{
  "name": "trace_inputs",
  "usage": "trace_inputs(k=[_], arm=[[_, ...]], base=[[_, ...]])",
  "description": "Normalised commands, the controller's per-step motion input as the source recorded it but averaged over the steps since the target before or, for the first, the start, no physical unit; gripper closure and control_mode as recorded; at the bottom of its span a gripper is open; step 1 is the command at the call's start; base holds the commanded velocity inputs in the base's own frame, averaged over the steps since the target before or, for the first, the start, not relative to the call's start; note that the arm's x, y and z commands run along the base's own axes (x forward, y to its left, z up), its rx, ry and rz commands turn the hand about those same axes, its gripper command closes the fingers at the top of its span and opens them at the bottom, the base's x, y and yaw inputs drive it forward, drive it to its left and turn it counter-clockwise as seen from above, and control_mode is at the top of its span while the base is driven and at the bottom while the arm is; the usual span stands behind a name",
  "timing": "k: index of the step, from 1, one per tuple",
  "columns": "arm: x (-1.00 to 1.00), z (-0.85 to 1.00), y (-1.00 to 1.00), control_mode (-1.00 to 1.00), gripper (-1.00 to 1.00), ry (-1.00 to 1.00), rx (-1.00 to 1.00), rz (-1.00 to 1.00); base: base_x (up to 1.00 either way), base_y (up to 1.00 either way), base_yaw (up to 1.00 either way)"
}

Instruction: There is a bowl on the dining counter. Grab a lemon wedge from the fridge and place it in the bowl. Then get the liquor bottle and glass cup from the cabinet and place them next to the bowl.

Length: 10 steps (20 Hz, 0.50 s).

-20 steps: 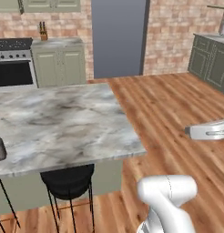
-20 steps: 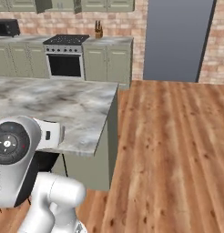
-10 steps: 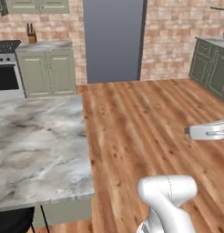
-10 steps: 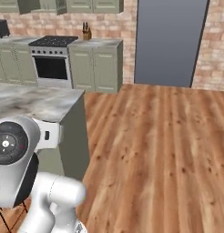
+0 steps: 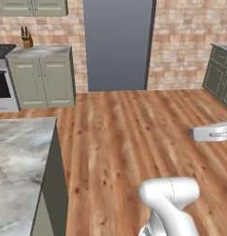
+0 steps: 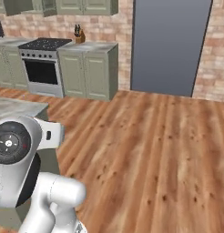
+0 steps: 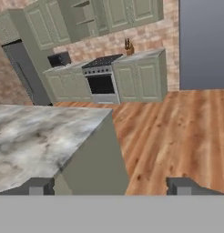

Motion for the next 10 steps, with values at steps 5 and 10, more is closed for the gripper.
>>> trace_inputs(k=[5, 10], arm=[[0.0, 0.0, 0.0, 1.0, -1.0, 0.0, 0.0, 0.0], [0.0, 0.0, 0.0, 1.0, -1.0, 0.0, 0.0, 0.0]], base=[[1.0, -0.54, 0.29], [1.0, -0.36, 0.41]])
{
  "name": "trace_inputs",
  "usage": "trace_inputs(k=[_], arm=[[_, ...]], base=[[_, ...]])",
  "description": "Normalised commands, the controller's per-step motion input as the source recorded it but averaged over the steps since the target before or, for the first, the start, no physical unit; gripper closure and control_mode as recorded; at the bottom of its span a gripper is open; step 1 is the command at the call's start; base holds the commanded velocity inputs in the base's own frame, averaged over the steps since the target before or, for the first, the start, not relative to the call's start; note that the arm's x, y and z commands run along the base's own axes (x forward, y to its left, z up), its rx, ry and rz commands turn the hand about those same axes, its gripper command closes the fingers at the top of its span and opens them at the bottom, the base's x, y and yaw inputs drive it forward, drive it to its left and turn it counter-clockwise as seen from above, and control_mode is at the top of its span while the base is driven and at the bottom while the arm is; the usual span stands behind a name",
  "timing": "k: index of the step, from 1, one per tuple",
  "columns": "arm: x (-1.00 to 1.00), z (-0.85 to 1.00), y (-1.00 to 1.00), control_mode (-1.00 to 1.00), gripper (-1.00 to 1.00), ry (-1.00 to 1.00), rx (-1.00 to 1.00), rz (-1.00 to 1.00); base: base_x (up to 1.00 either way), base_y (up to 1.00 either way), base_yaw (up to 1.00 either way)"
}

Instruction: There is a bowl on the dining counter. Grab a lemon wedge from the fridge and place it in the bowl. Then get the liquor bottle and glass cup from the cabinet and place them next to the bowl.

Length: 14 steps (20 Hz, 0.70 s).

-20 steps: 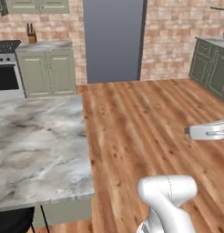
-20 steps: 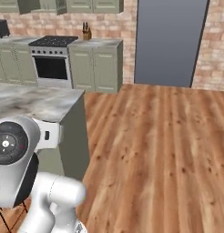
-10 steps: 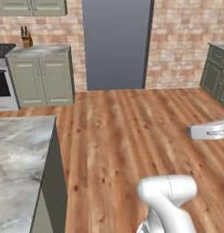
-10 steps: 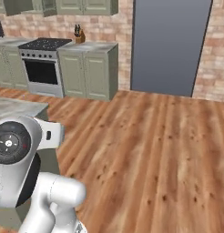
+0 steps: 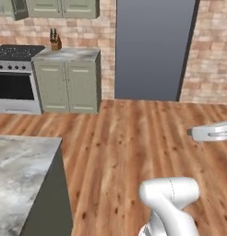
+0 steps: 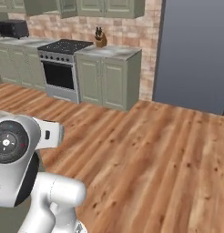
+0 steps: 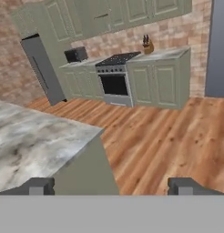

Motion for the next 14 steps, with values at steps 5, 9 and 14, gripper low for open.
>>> trace_inputs(k=[5, 9, 14], arm=[[0.0, 0.0, 0.0, 1.0, -1.0, 0.0, 0.0, 0.0], [0.0, 0.0, 0.0, 1.0, -1.0, 0.0, 0.0, 0.0], [0.0, 0.0, 0.0, 1.0, -1.0, 0.0, 0.0, 0.0]], base=[[1.0, -0.31, 0.47], [1.0, -0.42, 0.47], [1.0, -0.65, 0.4]])
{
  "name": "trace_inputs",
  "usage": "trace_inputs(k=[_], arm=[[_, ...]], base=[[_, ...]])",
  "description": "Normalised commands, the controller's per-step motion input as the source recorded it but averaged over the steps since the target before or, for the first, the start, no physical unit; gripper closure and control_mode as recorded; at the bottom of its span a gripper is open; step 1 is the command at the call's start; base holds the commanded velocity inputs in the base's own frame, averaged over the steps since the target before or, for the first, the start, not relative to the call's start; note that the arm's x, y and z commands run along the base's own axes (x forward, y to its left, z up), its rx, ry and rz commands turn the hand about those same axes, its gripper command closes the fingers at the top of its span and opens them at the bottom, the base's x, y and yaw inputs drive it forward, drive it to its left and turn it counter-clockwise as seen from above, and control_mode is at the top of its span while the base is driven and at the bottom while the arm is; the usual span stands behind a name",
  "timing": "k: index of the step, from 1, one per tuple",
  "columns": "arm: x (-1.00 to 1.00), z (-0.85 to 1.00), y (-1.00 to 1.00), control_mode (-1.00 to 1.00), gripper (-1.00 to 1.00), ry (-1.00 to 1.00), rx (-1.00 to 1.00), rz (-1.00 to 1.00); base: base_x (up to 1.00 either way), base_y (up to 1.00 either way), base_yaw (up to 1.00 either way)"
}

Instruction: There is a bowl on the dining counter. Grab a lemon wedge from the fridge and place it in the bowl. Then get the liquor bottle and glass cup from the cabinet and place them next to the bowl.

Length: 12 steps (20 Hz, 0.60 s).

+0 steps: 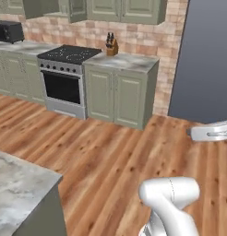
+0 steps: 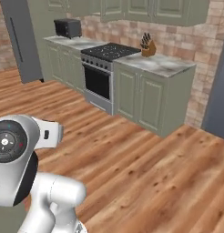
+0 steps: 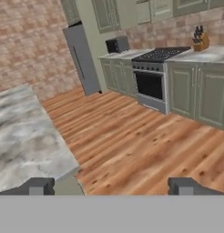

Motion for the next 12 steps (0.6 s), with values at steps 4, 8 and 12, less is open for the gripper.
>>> trace_inputs(k=[4, 8, 12], arm=[[0.0, 0.0, 0.0, 1.0, -1.0, 0.0, 0.0, 0.0], [0.0, 0.0, 0.0, 1.0, -1.0, 0.0, 0.0, 0.0], [0.0, 0.0, 0.0, 1.0, -1.0, 0.0, 0.0, 0.0]], base=[[1.0, -0.59, 0.36], [1.0, -0.51, 0.34], [1.0, -0.46, 0.31]])
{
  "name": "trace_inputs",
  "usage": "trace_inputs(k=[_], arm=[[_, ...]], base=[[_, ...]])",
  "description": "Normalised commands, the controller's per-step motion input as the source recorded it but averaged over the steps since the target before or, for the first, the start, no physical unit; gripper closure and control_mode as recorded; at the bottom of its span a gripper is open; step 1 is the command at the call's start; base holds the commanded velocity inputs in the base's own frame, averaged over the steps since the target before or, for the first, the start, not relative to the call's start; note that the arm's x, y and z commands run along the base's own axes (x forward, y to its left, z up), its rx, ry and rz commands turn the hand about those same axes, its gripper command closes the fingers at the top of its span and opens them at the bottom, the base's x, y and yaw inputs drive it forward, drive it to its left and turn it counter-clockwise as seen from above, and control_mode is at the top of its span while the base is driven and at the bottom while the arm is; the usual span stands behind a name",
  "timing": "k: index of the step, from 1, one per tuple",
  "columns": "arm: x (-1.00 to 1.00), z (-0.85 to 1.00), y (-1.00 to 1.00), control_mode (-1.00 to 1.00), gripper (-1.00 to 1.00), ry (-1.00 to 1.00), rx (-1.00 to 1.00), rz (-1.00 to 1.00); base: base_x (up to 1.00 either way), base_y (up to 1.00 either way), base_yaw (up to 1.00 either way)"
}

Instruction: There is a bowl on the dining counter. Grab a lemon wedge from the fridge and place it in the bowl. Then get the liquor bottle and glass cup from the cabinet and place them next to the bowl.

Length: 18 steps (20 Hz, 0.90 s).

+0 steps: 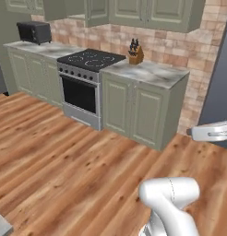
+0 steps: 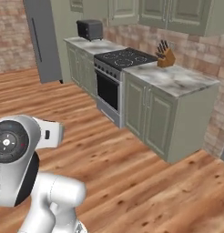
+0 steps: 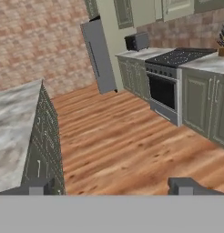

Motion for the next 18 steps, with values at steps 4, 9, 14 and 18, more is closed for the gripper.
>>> trace_inputs(k=[4, 9, 14, 18], arm=[[0.0, 0.0, 0.0, 1.0, -1.0, 0.0, 0.0, 0.0], [0.0, 0.0, 0.0, 1.0, -1.0, 0.0, 0.0, 0.0], [0.0, 0.0, 0.0, 1.0, -1.0, 0.0, 0.0, 0.0], [0.0, 0.0, 0.0, 1.0, -1.0, 0.0, 0.0, 0.0]], base=[[1.0, -0.32, 0.23], [1.0, -0.04, 0.06], [1.0, 0.12, 0.0], [1.0, 0.46, -0.1]])
